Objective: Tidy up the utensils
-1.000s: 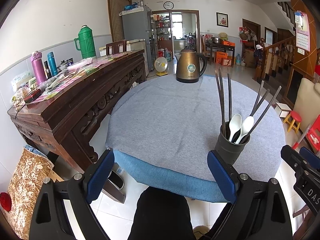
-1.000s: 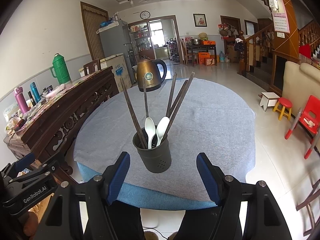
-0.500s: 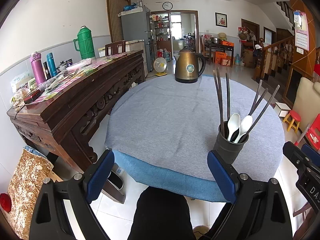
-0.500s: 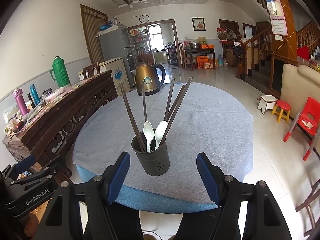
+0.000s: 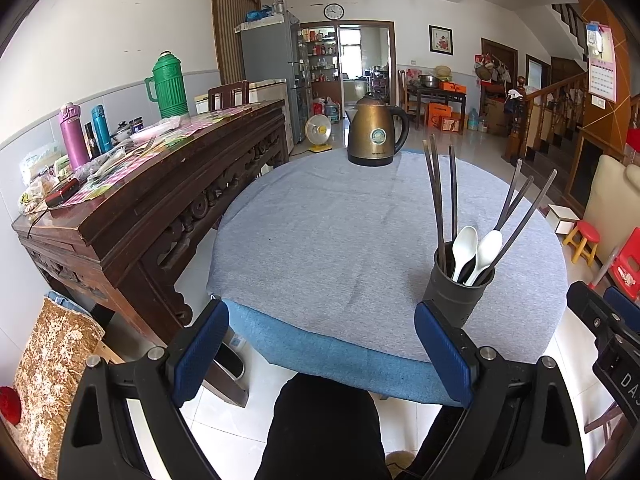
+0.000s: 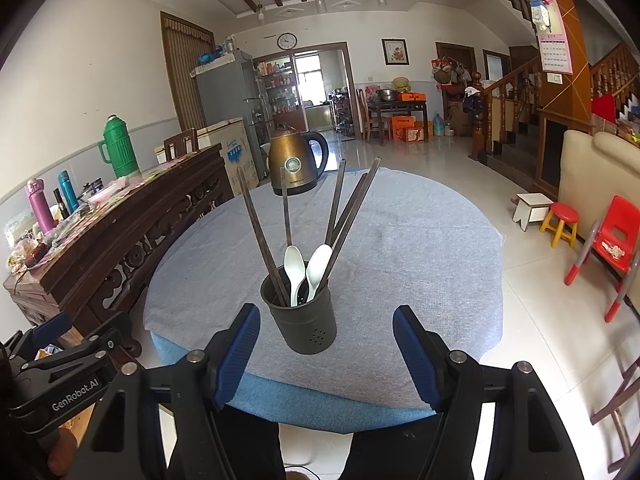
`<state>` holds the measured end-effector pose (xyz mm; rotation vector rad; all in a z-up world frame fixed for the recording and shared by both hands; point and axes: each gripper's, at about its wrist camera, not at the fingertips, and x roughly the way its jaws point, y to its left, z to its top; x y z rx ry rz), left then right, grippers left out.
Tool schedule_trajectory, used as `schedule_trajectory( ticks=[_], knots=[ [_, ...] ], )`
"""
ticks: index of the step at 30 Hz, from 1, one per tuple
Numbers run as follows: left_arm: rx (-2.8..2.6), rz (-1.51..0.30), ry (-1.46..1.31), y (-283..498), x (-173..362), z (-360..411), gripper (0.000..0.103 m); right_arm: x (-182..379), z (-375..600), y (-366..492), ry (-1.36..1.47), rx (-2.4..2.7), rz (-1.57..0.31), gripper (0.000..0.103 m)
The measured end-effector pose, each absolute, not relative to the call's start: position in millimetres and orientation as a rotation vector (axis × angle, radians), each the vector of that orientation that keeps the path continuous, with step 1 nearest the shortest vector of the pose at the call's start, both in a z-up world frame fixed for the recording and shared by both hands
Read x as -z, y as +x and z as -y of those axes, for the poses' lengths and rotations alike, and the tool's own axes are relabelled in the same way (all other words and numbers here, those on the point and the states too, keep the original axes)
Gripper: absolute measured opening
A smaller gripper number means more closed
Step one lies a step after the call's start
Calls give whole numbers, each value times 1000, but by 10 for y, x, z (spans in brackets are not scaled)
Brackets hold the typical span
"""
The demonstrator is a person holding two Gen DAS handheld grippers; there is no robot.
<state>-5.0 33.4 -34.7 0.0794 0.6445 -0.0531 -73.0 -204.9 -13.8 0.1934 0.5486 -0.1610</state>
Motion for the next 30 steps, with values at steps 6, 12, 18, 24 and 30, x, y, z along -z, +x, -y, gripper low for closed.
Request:
schedule_trajectory(
  ticks=[6,12,18,24,30],
  knots=[
    [57,-645,80,-57,350,-328,94,131,2045,-739,195,165,-540,73],
    [56,-643,80,-55,351,-320,94,122,2027,-740,185,163,-537,73],
    [49,-640,71,-3,364,-340,94,56,2007,-701,159,172,-516,73],
    [46,-673,61,137,464,-344,94,67,1986,-593,143,180,-518,73],
    [55,-699,68,301,553,-306,94,145,1978,-460,135,184,-537,73]
  ],
)
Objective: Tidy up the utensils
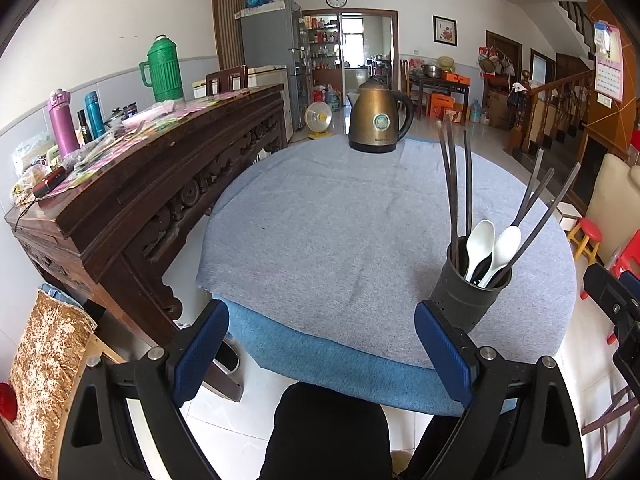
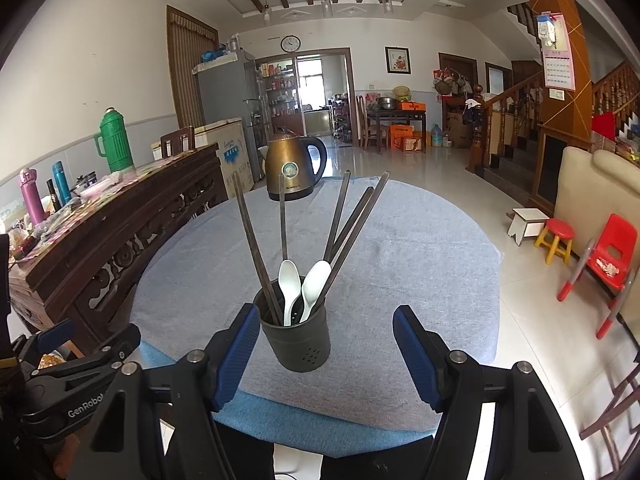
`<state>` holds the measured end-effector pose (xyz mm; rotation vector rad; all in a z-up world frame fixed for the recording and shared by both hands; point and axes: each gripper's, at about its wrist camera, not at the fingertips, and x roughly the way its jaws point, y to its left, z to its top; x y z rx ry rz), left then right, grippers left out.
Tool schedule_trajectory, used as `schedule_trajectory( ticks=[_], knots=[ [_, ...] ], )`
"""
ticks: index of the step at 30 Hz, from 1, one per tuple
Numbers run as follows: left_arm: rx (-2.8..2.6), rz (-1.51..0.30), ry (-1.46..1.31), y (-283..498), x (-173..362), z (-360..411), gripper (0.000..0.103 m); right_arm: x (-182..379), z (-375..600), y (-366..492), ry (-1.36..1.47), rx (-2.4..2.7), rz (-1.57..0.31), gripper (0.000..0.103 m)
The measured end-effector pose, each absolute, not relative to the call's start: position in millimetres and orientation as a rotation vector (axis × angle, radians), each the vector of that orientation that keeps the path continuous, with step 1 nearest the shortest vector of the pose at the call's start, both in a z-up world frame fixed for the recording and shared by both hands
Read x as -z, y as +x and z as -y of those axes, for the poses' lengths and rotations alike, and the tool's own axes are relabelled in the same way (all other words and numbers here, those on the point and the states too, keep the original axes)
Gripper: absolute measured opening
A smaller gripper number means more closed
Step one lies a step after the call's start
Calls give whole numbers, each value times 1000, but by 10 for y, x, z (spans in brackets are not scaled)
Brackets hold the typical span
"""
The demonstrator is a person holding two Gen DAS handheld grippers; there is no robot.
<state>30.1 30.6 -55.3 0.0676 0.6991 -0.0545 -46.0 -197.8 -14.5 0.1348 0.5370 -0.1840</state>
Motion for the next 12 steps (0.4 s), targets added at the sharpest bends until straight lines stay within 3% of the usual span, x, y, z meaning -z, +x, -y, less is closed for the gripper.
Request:
schedule_trajectory(
  ticks=[12],
  knots=[
    [52,-720,66,797,690,-274,94,341,2097,-113,147,199,-582,73]
  ],
)
